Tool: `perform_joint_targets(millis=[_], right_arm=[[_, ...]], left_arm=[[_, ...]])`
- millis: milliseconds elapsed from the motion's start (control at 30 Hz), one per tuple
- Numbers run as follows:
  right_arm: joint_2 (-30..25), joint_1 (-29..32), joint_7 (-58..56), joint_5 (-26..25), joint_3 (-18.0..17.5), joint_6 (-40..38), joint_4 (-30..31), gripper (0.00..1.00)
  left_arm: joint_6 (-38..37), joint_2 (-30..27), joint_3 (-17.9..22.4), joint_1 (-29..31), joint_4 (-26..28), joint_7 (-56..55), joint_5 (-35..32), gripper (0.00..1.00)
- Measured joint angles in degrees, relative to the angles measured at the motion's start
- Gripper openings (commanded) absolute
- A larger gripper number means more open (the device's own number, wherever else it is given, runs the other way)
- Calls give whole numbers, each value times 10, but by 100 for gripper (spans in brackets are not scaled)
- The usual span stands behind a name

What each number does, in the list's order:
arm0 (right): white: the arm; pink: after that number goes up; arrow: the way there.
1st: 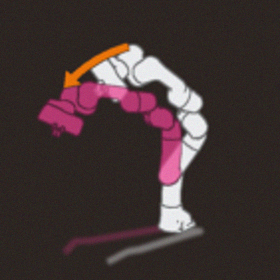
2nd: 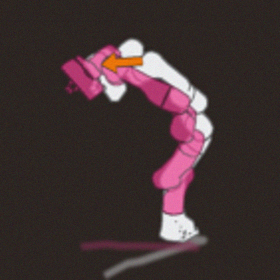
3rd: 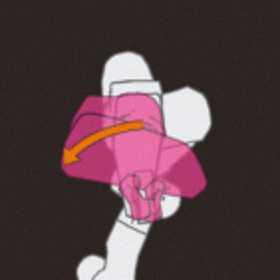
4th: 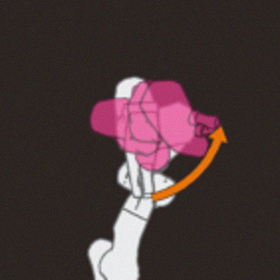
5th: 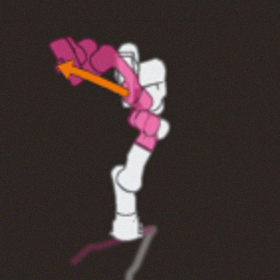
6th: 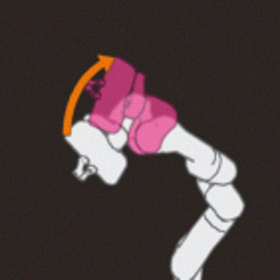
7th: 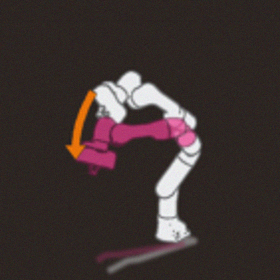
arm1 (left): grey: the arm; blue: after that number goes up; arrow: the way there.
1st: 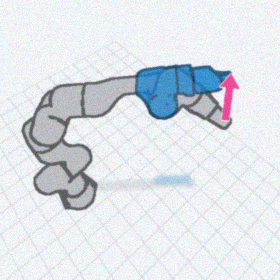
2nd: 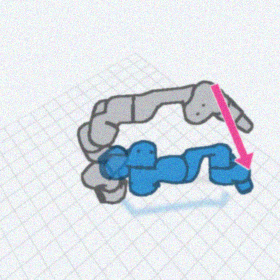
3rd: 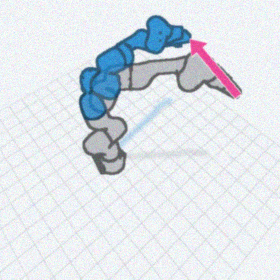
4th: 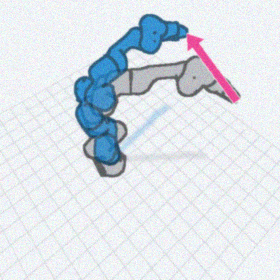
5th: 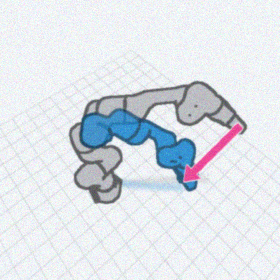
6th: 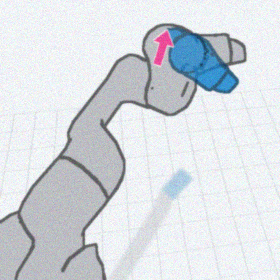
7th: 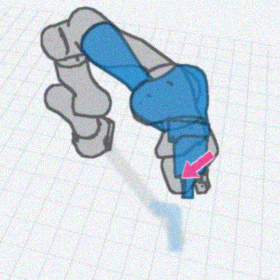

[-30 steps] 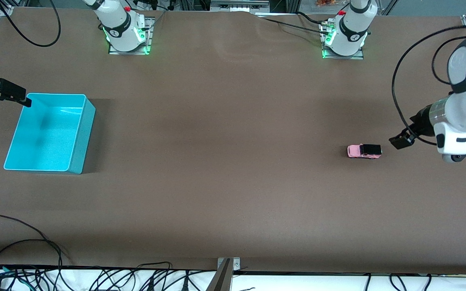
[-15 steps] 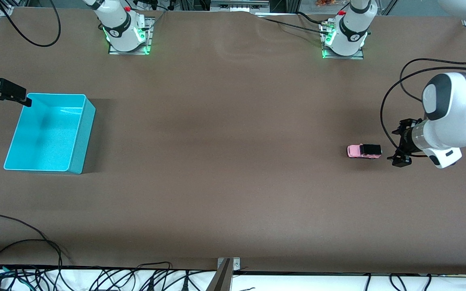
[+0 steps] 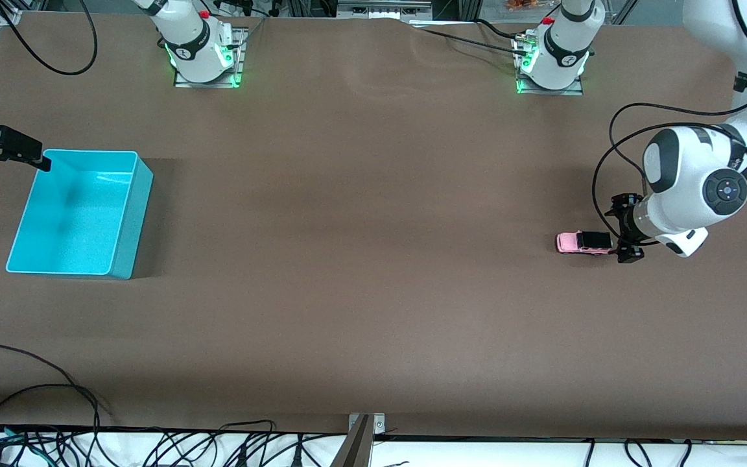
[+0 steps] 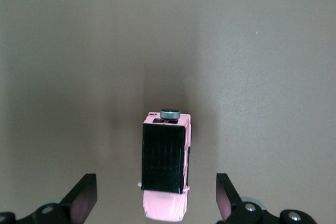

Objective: Wind and store pink jeep toy

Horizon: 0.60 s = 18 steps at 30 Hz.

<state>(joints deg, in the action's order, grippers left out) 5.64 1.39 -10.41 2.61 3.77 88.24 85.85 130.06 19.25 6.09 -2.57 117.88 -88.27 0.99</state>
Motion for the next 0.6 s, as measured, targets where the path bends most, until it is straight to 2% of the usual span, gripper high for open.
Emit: perform_joint_targets(millis=[267,600], right_arm=[[0,0,0,0,0,0,0,100],[0,0,0,0,0,0,0,100]], left_arm=[[43,30,0,0,3,-13,0,100],[62,48,-2,0,6,-14,0,100]])
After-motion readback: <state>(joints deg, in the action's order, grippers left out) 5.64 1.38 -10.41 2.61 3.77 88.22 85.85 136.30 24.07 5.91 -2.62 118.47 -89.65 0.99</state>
